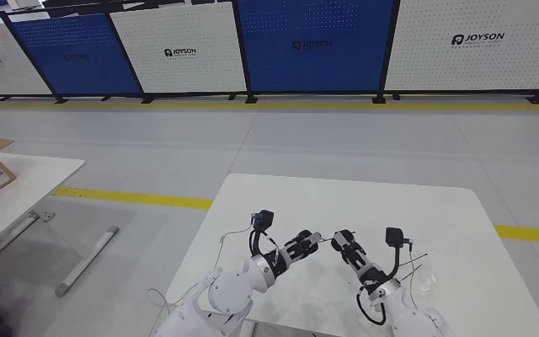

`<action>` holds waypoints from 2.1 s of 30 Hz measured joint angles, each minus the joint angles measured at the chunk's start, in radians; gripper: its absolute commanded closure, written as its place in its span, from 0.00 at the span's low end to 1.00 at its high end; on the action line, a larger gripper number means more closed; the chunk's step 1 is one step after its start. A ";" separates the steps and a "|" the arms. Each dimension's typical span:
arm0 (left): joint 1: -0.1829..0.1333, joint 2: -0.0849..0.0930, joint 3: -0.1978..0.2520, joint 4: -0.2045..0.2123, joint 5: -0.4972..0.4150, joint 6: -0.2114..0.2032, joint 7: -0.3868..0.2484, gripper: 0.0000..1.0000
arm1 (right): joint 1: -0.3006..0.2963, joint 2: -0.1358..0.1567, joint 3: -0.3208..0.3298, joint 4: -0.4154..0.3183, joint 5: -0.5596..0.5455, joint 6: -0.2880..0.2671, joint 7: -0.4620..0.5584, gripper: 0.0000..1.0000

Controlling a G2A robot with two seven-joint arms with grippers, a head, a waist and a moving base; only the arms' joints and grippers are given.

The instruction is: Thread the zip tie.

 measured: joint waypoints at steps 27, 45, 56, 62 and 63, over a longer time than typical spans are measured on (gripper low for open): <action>-0.009 -0.020 -0.010 0.011 -0.206 0.025 0.111 1.00 | 0.003 -0.002 0.014 0.007 0.024 -0.050 0.090 0.00; -0.002 -0.030 -0.015 0.012 -0.300 0.002 0.164 1.00 | -0.005 0.005 0.028 -0.001 -0.073 -0.021 0.087 0.00; 0.024 -0.029 -0.038 -0.018 -0.321 -0.003 0.172 1.00 | -0.008 0.017 0.010 -0.042 -0.312 0.063 0.161 0.00; 0.024 -0.029 -0.037 -0.017 -0.321 -0.006 0.173 1.00 | -0.006 0.017 0.005 -0.037 -0.352 0.074 0.152 0.00; 0.025 -0.030 -0.035 -0.017 -0.321 -0.009 0.173 1.00 | -0.003 0.018 -0.001 -0.036 -0.374 0.062 0.153 0.00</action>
